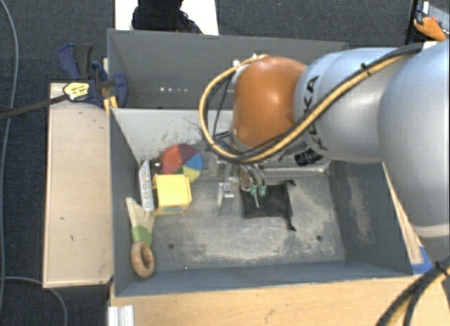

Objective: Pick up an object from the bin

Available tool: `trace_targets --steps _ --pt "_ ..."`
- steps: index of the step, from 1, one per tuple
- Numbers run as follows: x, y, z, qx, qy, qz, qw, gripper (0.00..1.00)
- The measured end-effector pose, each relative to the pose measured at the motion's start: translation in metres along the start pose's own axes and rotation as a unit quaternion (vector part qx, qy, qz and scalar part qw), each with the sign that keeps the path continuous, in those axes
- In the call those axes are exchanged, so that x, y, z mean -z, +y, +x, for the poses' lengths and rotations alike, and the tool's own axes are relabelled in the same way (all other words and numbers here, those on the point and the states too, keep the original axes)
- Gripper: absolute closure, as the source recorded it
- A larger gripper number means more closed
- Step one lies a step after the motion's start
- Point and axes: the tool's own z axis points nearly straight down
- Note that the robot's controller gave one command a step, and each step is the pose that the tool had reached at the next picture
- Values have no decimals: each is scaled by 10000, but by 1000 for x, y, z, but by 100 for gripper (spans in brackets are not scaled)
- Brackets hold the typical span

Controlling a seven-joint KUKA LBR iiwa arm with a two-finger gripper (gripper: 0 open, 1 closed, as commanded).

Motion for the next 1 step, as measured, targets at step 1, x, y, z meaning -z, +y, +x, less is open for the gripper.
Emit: trace_targets --steps 1 --pt "5 -1 -2 -17 -40 -6 10000 0"
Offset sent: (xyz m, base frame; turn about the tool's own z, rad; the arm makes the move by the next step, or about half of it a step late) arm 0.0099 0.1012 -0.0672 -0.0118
